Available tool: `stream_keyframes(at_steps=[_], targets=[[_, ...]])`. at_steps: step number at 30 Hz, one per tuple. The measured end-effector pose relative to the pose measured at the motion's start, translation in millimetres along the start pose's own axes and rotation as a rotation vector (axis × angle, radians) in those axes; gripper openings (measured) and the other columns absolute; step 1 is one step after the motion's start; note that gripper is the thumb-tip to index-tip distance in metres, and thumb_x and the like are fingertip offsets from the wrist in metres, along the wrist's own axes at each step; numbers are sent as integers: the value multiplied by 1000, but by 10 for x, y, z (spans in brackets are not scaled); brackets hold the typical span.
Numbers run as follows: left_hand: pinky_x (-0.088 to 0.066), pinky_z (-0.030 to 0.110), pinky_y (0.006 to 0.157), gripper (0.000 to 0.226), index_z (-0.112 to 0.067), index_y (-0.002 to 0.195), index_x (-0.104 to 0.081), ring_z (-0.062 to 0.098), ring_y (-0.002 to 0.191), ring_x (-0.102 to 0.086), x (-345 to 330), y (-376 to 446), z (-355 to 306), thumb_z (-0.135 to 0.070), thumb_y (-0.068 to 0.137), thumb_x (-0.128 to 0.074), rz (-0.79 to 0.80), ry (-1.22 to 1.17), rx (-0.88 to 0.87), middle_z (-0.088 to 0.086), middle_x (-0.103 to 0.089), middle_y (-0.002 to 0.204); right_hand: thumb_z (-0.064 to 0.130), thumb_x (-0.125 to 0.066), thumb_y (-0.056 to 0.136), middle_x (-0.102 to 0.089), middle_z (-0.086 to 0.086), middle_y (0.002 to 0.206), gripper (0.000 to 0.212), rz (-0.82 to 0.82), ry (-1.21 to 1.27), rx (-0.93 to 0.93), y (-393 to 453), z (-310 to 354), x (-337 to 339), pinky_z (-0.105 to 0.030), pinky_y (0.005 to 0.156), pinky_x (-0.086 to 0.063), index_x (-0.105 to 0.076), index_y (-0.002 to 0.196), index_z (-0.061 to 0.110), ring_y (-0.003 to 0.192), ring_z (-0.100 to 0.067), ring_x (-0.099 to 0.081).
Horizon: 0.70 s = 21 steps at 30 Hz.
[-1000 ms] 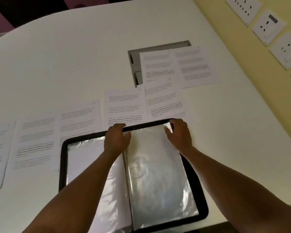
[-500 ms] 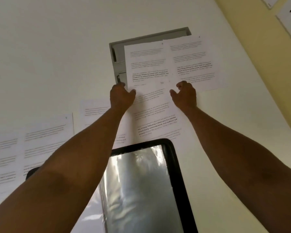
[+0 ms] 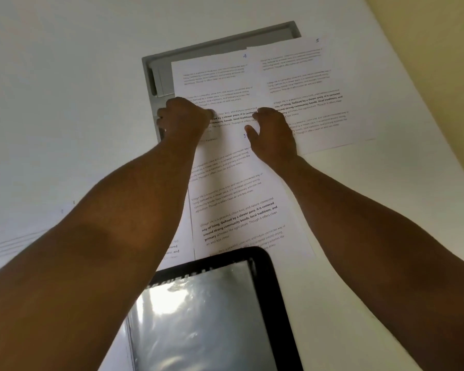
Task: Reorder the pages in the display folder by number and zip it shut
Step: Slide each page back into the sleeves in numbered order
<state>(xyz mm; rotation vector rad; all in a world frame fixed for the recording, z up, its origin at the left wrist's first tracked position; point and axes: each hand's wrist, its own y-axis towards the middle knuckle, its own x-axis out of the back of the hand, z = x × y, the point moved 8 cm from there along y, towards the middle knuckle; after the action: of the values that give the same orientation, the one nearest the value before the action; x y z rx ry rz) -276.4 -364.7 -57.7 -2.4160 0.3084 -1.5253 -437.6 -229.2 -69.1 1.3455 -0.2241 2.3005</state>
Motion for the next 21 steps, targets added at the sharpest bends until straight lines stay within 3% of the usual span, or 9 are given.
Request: stream_keyframes(at_steps=[4, 5, 7, 9, 11, 13, 17, 21], targets=[[-46, 39, 99, 97, -4, 135, -37, 27, 118, -48, -26, 116, -40, -53, 65, -84, 89, -37, 101, 11, -49, 126, 30, -59, 94, -58, -14, 130, 43, -52, 15, 18, -11, -5, -13, -35, 104, -40, -59, 126, 1, 124, -27, -49], [-51, 33, 88, 87, -5, 130, -40, 23, 106, -55, -45, 151, -50, -45, 67, -86, 110, -123, 107, 7, -53, 115, 30, -60, 93, -59, -15, 127, 43, -63, 21, 17, -1, -8, -12, -37, 102, -42, -60, 123, 0, 121, -28, -51], [-50, 22, 60, 45, -10, 110, -48, 12, 73, -57, -22, 211, -75, -25, 80, -78, 95, -304, 78, -3, -54, 87, 31, -60, 93, -60, -15, 123, 42, -67, 20, 14, 22, -11, -15, -38, 99, -45, -62, 120, 0, 117, -28, -53], [-44, 17, 48, 14, -14, 93, -53, 8, 62, -53, 84, 224, -69, -16, 90, -66, 24, -402, 50, -8, -51, 75, 33, -60, 93, -61, -14, 122, 42, -62, 22, 13, 41, -19, -17, -37, 99, -46, -63, 118, 0, 117, -27, -53], [-42, 12, 43, 19, -21, 76, -54, 3, 61, -54, 246, 218, -104, -20, 92, -62, -51, -464, -49, -12, -53, 72, 34, -59, 94, -61, -13, 124, 42, -40, 32, 2, 53, -24, -16, -37, 101, -44, -62, 120, 1, 119, -26, -52], [-42, 7, 46, 24, -29, 68, -54, -3, 61, -56, 457, 165, -184, -24, 91, -61, -109, -520, -172, -17, -58, 72, 34, -58, 94, -59, -13, 128, 44, -15, 52, -5, 50, -10, -18, -36, 103, -42, -61, 123, 1, 123, -26, -50], [-51, 15, 59, 15, -26, 77, -61, -6, 63, -62, 1065, -29, -316, -26, 92, -57, -262, -674, -414, -14, -66, 75, 36, -55, 96, -55, -12, 134, 45, 87, 25, -28, 48, 12, -23, -34, 106, -37, -58, 125, 2, 129, -27, -45], [-58, 34, 67, 16, -19, 84, -61, 16, 77, -71, 1694, -317, -441, -23, 96, -52, -319, -800, -694, 1, -71, 83, 35, -54, 98, -48, -13, 144, 48, 156, 94, -91, 13, 89, 82, -34, 113, -30, -54, 133, 3, 135, -26, -41]])
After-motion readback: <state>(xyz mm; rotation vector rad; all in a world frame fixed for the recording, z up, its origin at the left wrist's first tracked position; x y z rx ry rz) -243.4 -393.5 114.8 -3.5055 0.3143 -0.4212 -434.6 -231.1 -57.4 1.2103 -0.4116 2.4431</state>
